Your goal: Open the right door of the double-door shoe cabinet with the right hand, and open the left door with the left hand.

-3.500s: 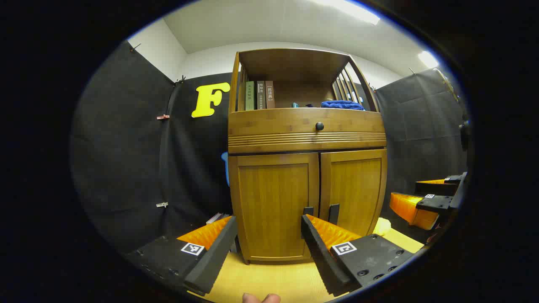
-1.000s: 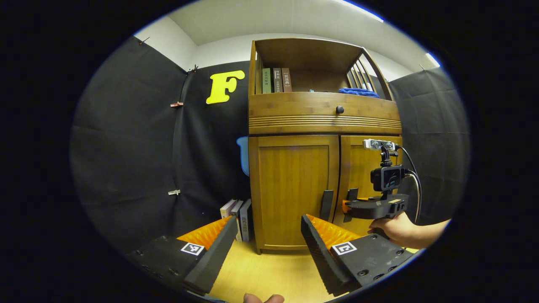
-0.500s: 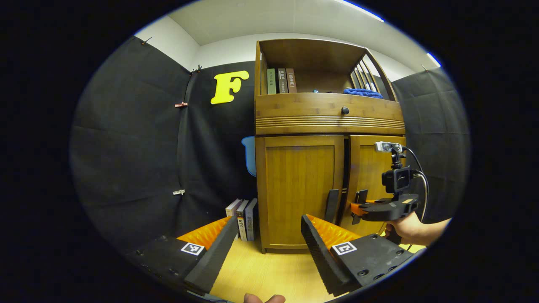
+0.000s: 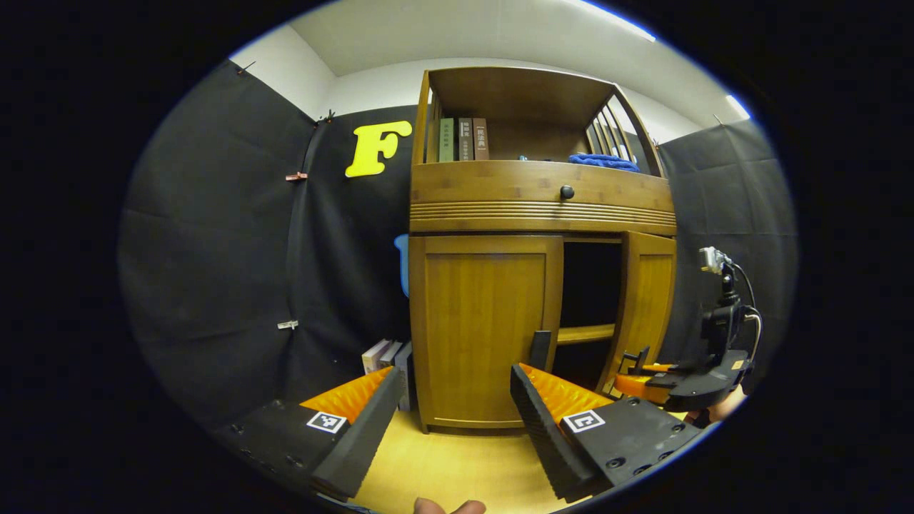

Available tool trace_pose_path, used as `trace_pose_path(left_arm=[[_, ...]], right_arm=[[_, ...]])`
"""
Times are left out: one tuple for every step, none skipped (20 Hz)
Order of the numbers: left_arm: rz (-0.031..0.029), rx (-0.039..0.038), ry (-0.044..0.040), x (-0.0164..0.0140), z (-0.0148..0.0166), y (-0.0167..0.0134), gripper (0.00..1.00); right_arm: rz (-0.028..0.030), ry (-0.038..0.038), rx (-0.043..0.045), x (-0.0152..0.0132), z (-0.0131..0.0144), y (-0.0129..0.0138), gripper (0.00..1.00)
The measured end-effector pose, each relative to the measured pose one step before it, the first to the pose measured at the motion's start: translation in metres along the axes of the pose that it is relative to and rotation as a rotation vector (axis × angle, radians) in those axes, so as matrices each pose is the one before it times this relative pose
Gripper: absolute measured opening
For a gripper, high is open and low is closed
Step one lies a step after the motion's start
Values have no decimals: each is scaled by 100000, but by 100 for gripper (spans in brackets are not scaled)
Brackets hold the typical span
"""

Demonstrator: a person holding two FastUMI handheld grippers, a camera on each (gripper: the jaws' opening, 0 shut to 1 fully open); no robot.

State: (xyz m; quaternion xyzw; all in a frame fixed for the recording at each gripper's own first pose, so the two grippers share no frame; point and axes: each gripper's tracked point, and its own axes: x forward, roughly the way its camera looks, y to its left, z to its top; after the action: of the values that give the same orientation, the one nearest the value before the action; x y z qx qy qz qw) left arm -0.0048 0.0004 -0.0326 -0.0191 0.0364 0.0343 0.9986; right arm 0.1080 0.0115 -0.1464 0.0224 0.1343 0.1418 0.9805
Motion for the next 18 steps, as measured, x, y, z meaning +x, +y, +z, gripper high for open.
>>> trace_pose_path(left_arm=[[-485,146,522,175,-224,-713,92],[-480,308,582,213,-230,-696,94],[-284,395,437,228,-40,-557,94],[-171,482,136,215,48,-591,94],[-235,613,129,255,-135,-582,94],[-195,744,144,230,-14,-606,94],[-214,754,76,208,174,-644,94],[-315,830,7,175,126,-699,92],[-313,822,-100,223,163,-698,92],[-454,804,191,167,-56,-680,95],[-616,549,177,206,91,-728,94],[-810,342,12,195,97,-777,94],[-654,402,52,203,163,-704,94],[-795,579,111,240,69,-775,94],[-708,835,-204,218,187,-682,94],[-591,1002,-332,221,144,-643,94],[-674,1026,-234,317,188,-714,94],[-784,710,-251,406,91,-638,94]], right_arm=[[-303,-27,867,-896,-21,-468,22],[-254,89,398,-916,-139,-492,22],[-463,-189,242,-877,-46,-424,22],[-579,-44,367,-1035,-305,-664,22],[-613,146,195,-911,-137,-726,22],[-769,101,646,-870,58,-876,21],[-869,279,895,-735,-49,-753,21],[-926,279,622,-581,-158,-845,21],[-902,216,5,-555,-68,-716,21],[-967,92,-655,-685,10,-707,21],[-1015,86,-566,-531,-23,-655,21],[-1146,222,419,-479,-137,-620,21],[-960,63,1130,-317,-128,-626,21],[-828,4,1578,-173,11,-535,21],[-580,15,1185,-307,0,-645,20],[-632,-18,1164,-307,96,-713,20],[-535,389,1460,-302,-77,-634,21],[-355,384,1885,-343,-75,-731,20]])
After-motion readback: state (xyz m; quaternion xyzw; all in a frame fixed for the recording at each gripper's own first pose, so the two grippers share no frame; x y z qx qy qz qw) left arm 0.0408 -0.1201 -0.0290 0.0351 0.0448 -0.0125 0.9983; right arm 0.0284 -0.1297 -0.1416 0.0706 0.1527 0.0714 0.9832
